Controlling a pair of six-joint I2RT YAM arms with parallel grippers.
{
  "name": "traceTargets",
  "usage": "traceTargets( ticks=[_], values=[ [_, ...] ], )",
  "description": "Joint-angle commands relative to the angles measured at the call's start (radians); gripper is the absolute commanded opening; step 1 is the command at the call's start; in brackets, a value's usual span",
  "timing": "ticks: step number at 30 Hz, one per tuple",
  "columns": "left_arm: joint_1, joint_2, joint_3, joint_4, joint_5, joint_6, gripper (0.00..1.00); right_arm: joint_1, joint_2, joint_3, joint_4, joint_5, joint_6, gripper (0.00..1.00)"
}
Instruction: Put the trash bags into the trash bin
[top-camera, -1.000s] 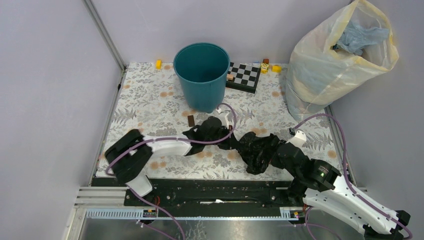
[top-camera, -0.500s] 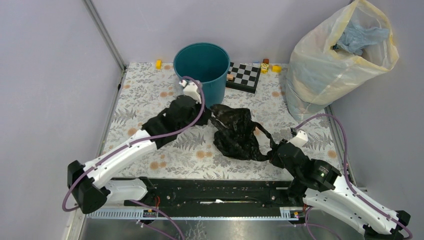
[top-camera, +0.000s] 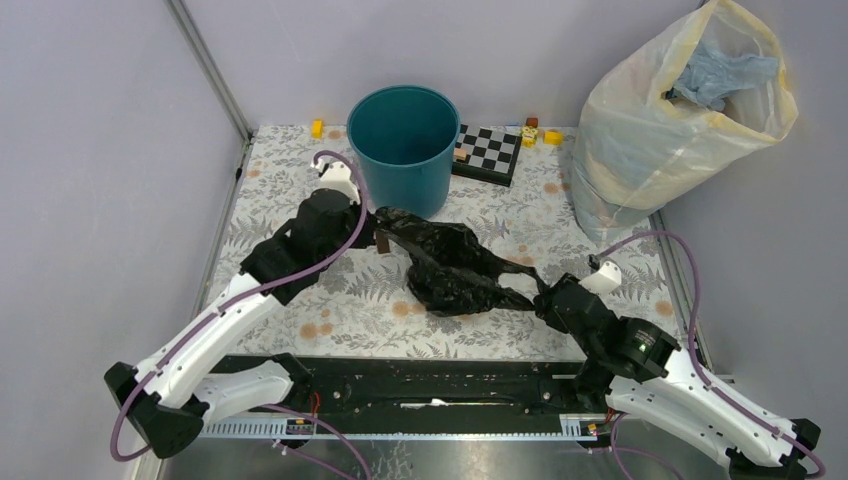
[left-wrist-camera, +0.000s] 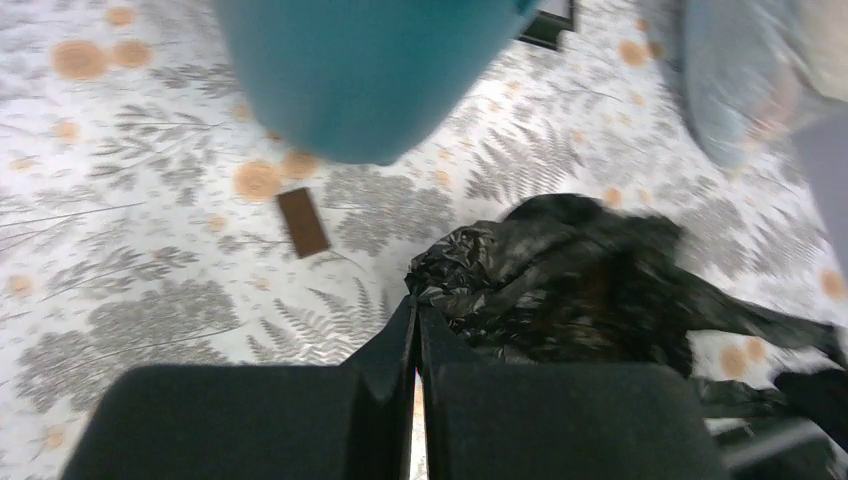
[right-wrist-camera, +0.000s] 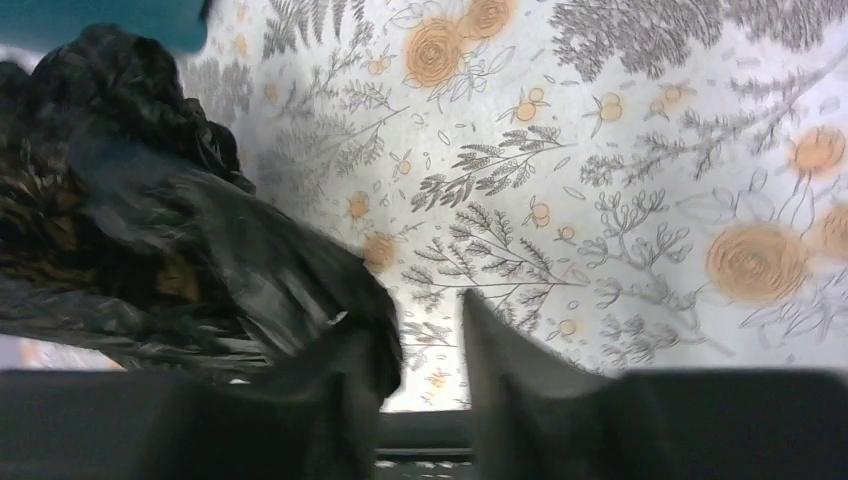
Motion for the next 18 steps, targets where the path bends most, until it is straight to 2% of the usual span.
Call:
traceTargets(
  ticks=[1, 2, 3, 6, 8, 13, 18],
  values=[
    [0.019, -0.065, -0.077, 0.228, 0.383, 0.072, 0.00, 0.004, -0.021, -0.002, 0.136, -0.126, -0.300, 0.53],
    [0.019, -0.071, -0.109, 0.300, 0.557, 0.070, 0.00, 0.004, -0.028, -0.007, 0.192, -0.194, -0.369, 0.62],
    [0.019, -0.072, -0.146, 0.379, 0.697, 0.063, 0.00, 0.004, -0.037, -0.010, 0.238, -0.258, -0.424, 0.68],
    [0.018, -0.056, -0.237, 0.621, 0.985, -0.006, 0.00, 0.004, -0.044, -0.015, 0.340, -0.388, -0.523, 0.76],
    [0.017, -0.044, -0.265, 0.697, 1.035, -0.028, 0.00, 0.004, -0.035, 0.002, 0.371, -0.431, -0.573, 0.80],
    [0.018, -0.028, -0.276, 0.690, 1.016, -0.013, 0.00, 0.004, 0.044, 0.080, 0.416, -0.508, -0.688, 0.81],
    [0.018, -0.012, -0.274, 0.699, 1.058, -0.017, 0.00, 0.004, 0.186, 0.100, 0.519, -0.577, -0.746, 0.81]
  ],
)
